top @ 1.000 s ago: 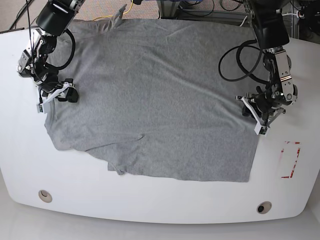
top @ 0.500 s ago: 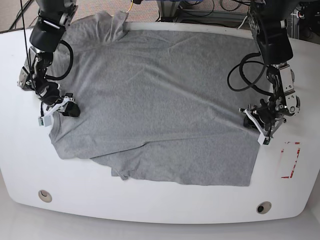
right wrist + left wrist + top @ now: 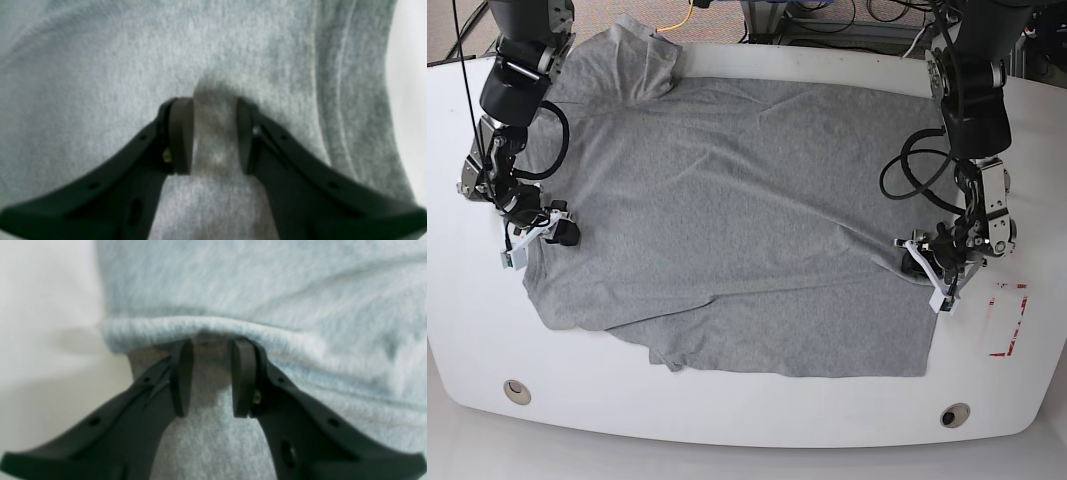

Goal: Layout the t-shirt on the table in an organized manner, then fold the t-shirt properly
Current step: 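Drag the held edges with both grippers toward the robot, flattening the shirt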

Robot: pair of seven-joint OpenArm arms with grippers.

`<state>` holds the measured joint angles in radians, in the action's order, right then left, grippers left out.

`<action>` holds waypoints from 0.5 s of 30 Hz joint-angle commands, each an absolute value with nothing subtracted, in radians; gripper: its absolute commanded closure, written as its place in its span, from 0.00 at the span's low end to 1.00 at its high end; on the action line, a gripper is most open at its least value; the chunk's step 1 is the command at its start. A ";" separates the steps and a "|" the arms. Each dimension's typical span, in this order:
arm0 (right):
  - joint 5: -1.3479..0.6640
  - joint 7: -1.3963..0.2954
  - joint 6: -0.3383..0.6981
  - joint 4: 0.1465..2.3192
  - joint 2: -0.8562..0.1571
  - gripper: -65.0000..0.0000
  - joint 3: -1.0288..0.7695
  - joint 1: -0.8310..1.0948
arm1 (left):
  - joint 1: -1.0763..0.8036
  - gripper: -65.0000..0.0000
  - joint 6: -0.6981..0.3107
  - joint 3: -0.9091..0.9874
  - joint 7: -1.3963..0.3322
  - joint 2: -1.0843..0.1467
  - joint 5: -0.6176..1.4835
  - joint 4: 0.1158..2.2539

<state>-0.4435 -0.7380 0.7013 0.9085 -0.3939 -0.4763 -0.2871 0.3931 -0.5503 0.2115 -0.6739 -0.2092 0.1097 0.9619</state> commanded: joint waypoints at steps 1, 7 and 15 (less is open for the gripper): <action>-0.437 -0.734 0.698 0.929 -0.412 0.67 -0.479 -0.325 | 0.426 0.73 -0.555 0.211 -0.682 -0.214 0.116 0.960; -0.513 -0.808 0.698 1.122 -0.409 0.43 -0.481 -0.282 | 0.420 0.67 -0.570 0.213 -0.688 -0.216 0.182 1.055; -0.674 -0.969 0.698 1.437 -0.387 0.21 -0.541 -0.143 | 0.366 0.53 -0.573 0.214 -0.779 -0.259 0.300 1.248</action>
<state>-0.6155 -0.9241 0.6910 1.3300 -0.3847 -0.4854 -0.1871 0.3695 -0.5770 0.2092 -0.7536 -0.2386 0.2375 1.1225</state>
